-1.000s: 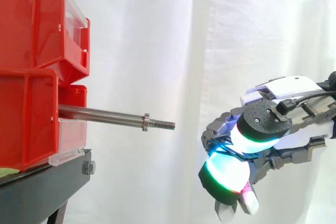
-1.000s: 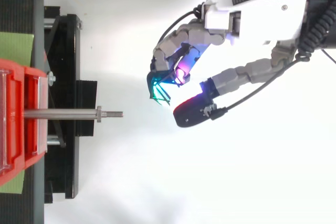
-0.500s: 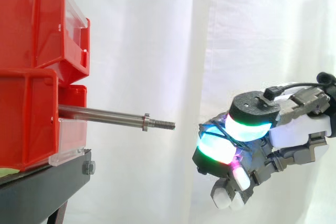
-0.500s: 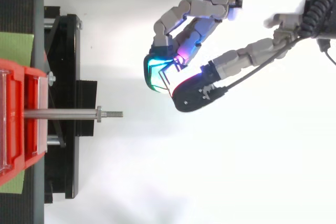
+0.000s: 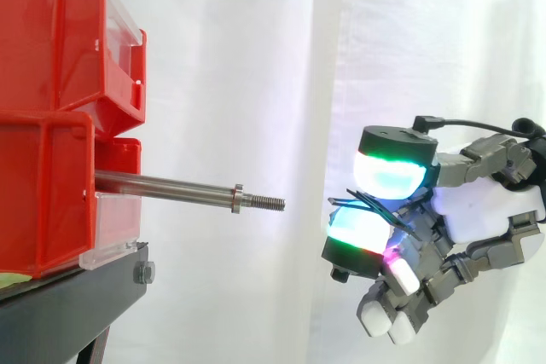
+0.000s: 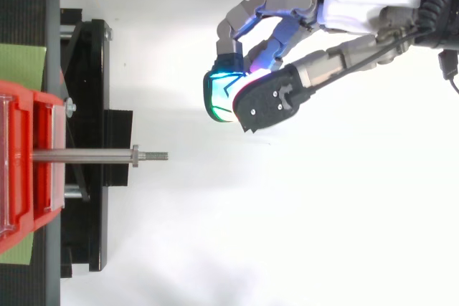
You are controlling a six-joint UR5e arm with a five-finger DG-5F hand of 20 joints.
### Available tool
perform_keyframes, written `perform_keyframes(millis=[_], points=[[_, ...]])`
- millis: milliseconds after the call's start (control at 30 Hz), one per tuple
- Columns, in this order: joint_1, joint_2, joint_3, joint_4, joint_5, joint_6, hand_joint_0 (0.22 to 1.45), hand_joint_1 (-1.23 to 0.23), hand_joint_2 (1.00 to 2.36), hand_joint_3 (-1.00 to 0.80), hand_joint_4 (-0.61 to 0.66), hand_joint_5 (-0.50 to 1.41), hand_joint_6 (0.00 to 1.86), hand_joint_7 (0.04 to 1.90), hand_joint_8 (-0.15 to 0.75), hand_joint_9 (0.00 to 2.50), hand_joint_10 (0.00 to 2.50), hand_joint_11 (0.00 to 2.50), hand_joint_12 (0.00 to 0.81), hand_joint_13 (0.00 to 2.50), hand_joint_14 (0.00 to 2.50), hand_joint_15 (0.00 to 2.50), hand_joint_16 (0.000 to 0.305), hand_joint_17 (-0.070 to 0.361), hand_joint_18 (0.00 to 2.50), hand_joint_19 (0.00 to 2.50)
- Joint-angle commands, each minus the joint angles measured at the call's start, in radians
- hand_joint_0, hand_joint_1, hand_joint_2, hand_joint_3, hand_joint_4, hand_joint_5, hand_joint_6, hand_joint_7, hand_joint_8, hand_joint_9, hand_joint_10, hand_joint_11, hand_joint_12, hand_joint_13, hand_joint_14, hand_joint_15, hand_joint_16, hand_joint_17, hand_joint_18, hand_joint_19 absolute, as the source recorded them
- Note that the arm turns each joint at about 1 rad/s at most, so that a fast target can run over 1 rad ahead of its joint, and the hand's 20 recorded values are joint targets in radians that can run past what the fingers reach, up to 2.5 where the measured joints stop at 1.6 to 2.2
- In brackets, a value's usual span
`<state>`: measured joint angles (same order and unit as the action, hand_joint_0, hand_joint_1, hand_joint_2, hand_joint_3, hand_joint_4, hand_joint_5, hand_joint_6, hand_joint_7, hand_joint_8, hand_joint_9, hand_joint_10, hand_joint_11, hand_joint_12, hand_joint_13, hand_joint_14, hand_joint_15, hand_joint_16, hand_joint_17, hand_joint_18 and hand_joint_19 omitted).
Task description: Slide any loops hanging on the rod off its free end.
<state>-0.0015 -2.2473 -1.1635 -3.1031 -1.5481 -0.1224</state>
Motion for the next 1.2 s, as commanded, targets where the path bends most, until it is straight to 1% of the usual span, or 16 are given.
perform_keyframes(millis=[0, 100, 167, 300, 400, 467, 633, 967, 1033, 1167], points=[[0.000, 0.000, 0.001, -0.002, 0.000, 0.001, 0.58, -0.47, 1.00, -0.50, 0.17, -0.13, 0.88, 1.08, 0.282, 1.00, 0.02, 0.50, 0.363, 0.73, 0.02, 0.41, 0.054, 0.121, 0.55, 0.51], [0.000, -0.001, -0.001, 0.000, 0.000, 0.001, 0.59, -0.43, 1.00, -0.50, 0.16, -0.13, 0.88, 1.08, 0.284, 1.01, 0.02, 0.50, 0.361, 0.73, 0.02, 0.42, 0.054, 0.120, 0.54, 0.52], [0.000, 0.000, 0.001, 0.000, 0.000, 0.001, 0.60, -0.44, 1.00, -0.47, 0.16, -0.13, 0.88, 1.09, 0.284, 1.01, 0.02, 0.50, 0.362, 0.73, 0.02, 0.42, 0.053, 0.120, 0.54, 0.52], [0.000, 0.000, 0.001, 0.001, 0.000, 0.001, 0.61, -0.58, 1.02, -0.34, 0.18, -0.13, 0.88, 1.12, 0.290, 1.00, 0.02, 0.50, 0.365, 0.72, 0.02, 0.42, 0.053, 0.120, 0.53, 0.52], [0.000, -0.001, -0.001, 0.000, 0.000, 0.000, 0.61, -0.74, 1.02, -0.24, 0.19, -0.15, 0.90, 1.09, 0.292, 0.96, 0.02, 0.51, 0.364, 0.71, 0.02, 0.43, 0.054, 0.122, 0.54, 0.53], [0.000, -0.001, 0.001, 0.000, 0.000, 0.000, 0.62, -0.77, 1.02, -0.23, 0.18, -0.16, 0.90, 1.08, 0.291, 0.95, 0.02, 0.52, 0.363, 0.71, 0.02, 0.42, 0.054, 0.123, 0.54, 0.53], [0.000, 0.000, 0.001, 0.000, 0.000, 0.000, 0.63, -0.79, 1.02, -0.27, 0.17, -0.16, 0.90, 1.05, 0.288, 0.93, 0.02, 0.52, 0.364, 0.70, 0.02, 0.42, 0.055, 0.123, 0.54, 0.53], [0.000, 0.000, -0.001, 0.000, 0.000, 0.000, 0.66, -0.83, 1.00, -0.45, 0.17, -0.16, 0.91, 1.01, 0.279, 0.91, 0.02, 0.52, 0.360, 0.70, 0.02, 0.42, 0.055, 0.123, 0.54, 0.50], [0.000, 0.000, -0.001, 0.000, 0.000, 0.000, 0.64, -0.81, 1.00, -0.50, 0.18, -0.16, 0.90, 1.00, 0.275, 0.92, 0.02, 0.51, 0.357, 0.70, 0.02, 0.41, 0.055, 0.123, 0.54, 0.50], [0.000, -0.001, -0.001, 0.001, 0.000, 0.000, 0.59, -0.72, 1.00, -0.50, 0.18, -0.16, 0.90, 1.01, 0.281, 0.93, 0.02, 0.51, 0.358, 0.70, 0.02, 0.41, 0.055, 0.124, 0.55, 0.51]])
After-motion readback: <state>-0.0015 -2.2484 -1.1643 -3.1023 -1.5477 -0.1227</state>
